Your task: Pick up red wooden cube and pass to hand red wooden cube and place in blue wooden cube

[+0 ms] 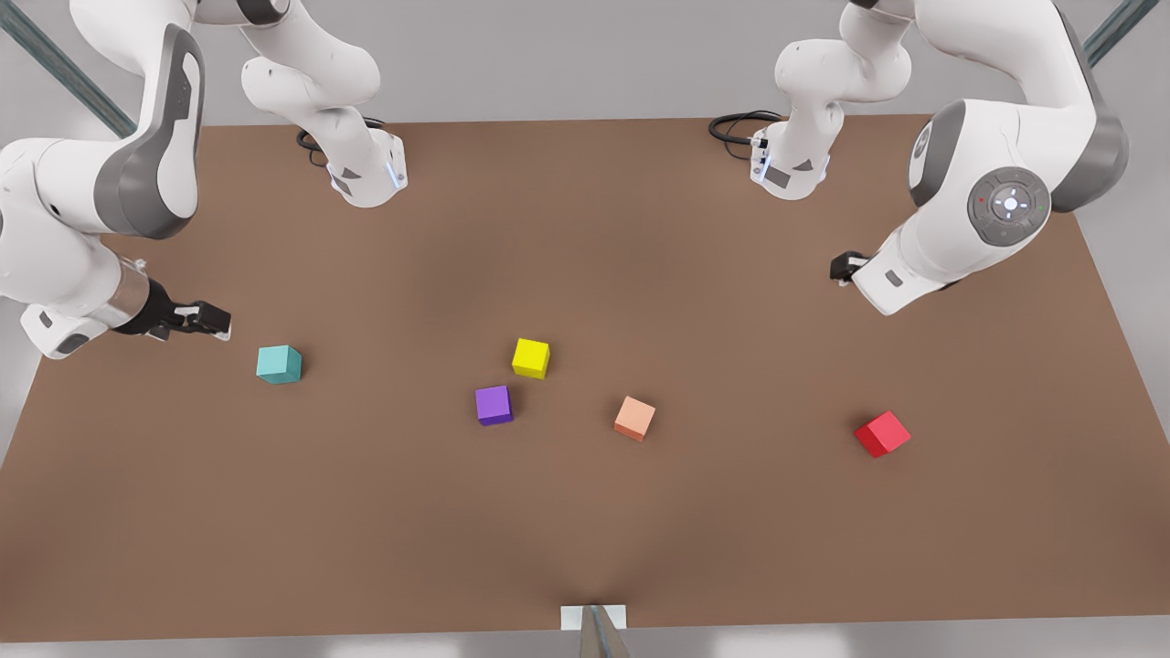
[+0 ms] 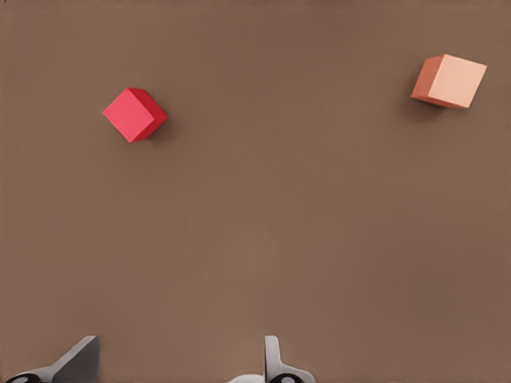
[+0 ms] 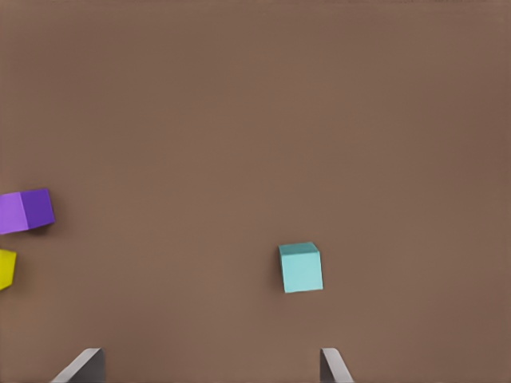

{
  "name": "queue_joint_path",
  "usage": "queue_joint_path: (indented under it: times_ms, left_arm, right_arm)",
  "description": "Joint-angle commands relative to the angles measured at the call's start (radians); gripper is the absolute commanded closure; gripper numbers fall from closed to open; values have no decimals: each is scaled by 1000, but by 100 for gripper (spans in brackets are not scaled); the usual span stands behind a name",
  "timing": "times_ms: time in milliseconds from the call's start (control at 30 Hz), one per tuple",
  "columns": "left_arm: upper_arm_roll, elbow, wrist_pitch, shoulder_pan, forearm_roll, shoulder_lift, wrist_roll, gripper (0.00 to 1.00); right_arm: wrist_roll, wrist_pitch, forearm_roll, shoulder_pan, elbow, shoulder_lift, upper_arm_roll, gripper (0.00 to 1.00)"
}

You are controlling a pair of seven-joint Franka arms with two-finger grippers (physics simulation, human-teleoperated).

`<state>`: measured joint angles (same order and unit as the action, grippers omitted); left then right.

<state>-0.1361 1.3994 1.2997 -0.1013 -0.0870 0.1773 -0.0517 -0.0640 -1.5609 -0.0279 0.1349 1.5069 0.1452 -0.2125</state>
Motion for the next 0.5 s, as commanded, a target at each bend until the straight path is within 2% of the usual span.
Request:
queue_joint_path:
  times_ms: [0,100,233,300,333,467]
  left_arm:
    - [0,0,13,0,0,-1,16,0]
    - [4,-5,62,9,-10,59,12,0]
    - [16,-126,308,57,-10,372,-183,0]
    - [16,-131,426,92,-10,444,-264,0]
    - [58,-131,490,94,-8,479,-295,0]
    - [138,-125,552,91,-7,539,-405,0]
  right_arm:
    - [-20,-14,-3,0,1,-1,-1,0]
    - [-20,-13,-4,0,4,-1,-1,0]
    - [-20,-14,0,5,7,-1,1,0]
    - [-20,-16,0,5,9,-1,1,0]
    - [-20,-18,3,5,9,-1,1,0]
    - [-20,-30,3,5,10,10,4,0]
